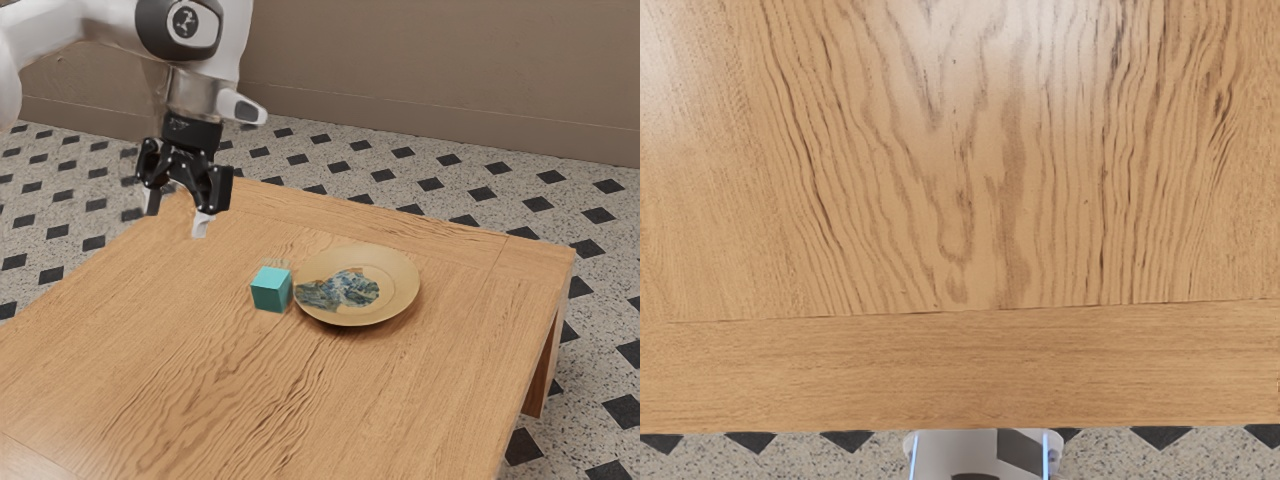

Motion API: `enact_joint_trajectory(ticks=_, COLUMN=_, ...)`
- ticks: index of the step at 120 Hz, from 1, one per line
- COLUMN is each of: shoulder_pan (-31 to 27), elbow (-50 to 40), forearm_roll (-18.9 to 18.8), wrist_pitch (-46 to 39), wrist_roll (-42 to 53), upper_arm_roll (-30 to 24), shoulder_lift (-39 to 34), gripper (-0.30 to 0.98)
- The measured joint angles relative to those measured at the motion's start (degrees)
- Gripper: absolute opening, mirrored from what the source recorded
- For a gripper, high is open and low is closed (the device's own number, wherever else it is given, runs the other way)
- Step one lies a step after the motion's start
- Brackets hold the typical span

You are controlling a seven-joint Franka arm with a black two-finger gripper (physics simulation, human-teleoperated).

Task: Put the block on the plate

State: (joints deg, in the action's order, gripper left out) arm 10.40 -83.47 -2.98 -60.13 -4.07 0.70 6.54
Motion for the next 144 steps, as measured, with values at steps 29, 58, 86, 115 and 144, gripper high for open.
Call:
enact_joint_trajectory(ticks=29, shoulder_pan=-0.2, elbow=6.8, forearm_roll=-1.8, wrist_pitch=-21.6, wrist_roll=0.7, upper_arm_roll=3.4, shoulder_lift=13.9, gripper=0.69)
enact_joint_trajectory(ticks=58, shoulder_pan=-3.1, elbow=11.5, forearm_roll=3.3, wrist_pitch=-34.3, wrist_roll=1.8, upper_arm_roll=6.4, shoulder_lift=27.6, gripper=0.69)
enact_joint_trajectory(ticks=86, shoulder_pan=-3.3, elbow=1.7, forearm_roll=7.5, wrist_pitch=-47.3, wrist_roll=1.3, upper_arm_roll=6.5, shoulder_lift=27.9, gripper=0.69)
enact_joint_trajectory(ticks=115, shoulder_pan=-3.3, elbow=-2.6, forearm_roll=8.2, wrist_pitch=-53.9, wrist_roll=-1.2, upper_arm_roll=7.7, shoulder_lift=26.9, gripper=0.69)
enact_joint_trajectory(ticks=144, shoulder_pan=-3.3, elbow=-4.1, forearm_roll=8.2, wrist_pitch=-56.0, wrist_roll=-4.7, upper_arm_roll=7.7, shoulder_lift=27.1, gripper=0.69)
